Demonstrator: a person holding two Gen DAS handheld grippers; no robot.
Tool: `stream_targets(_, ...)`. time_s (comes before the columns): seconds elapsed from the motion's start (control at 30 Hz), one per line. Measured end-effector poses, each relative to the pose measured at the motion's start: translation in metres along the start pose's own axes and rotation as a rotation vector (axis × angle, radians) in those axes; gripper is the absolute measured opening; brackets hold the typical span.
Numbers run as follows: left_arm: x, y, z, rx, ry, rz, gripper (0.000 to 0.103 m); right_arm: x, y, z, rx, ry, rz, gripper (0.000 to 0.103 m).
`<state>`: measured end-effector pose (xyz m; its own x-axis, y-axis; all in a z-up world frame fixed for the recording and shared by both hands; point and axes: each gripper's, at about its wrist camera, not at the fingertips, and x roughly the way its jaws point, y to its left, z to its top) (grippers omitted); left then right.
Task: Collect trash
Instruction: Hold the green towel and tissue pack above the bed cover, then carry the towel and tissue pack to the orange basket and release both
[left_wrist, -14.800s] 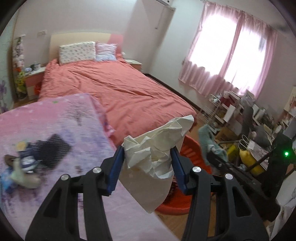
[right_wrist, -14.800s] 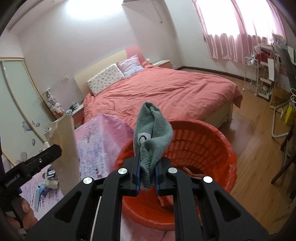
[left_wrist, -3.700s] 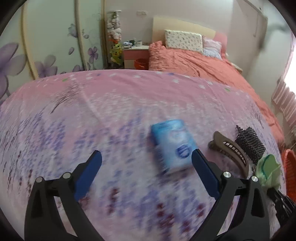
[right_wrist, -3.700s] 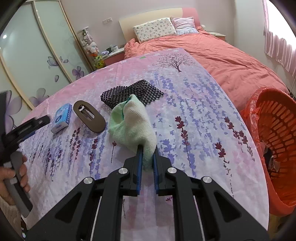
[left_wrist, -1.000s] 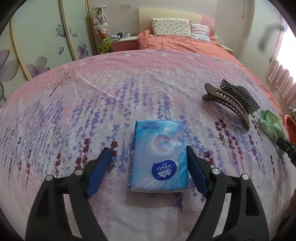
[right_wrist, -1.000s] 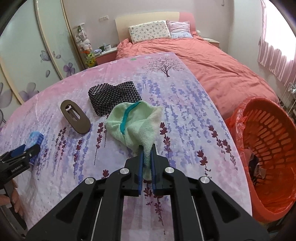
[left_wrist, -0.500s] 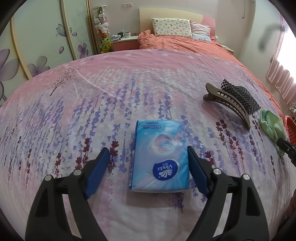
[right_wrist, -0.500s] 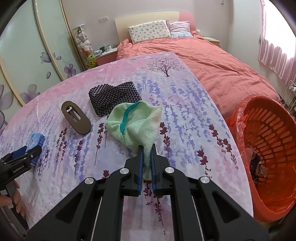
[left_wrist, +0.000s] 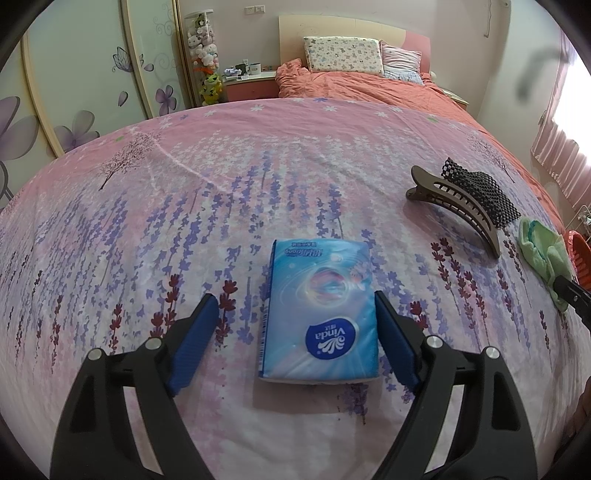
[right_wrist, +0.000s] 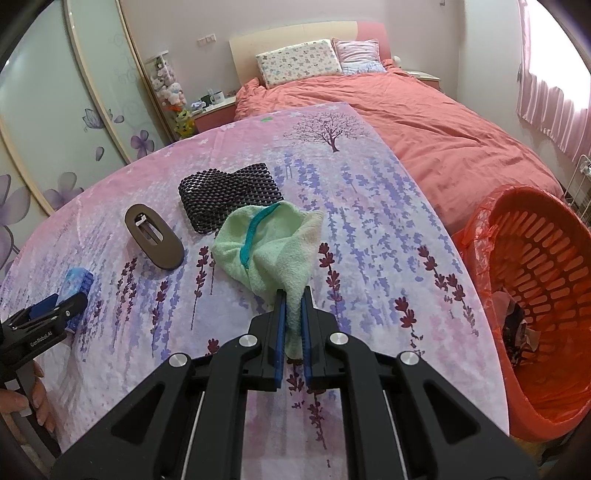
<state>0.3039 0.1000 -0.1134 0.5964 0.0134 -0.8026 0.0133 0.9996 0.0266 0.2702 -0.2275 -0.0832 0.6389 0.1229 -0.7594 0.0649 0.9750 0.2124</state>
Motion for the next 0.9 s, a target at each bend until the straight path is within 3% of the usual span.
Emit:
stream_targets(0.4, 0.0, 0.0, 0.001, 0.001, 0.0, -0.001, 0.081, 0.0, -0.002, 0.0, 0.009, 0.0, 0.013, 0.007)
stream_targets(0.57, -0.007, -0.006, -0.006, 0.053, -0.024, -0.025, 0.052, -0.002, -0.008, 0.0, 0.034, -0.009, 0.051, 0.006)
stream_targets(0.9, -0.023, -0.02, -0.016, 0.081, -0.062, -0.017, 0.05, -0.033, -0.015, -0.002, 0.053, -0.102, 0.099, 0.006)
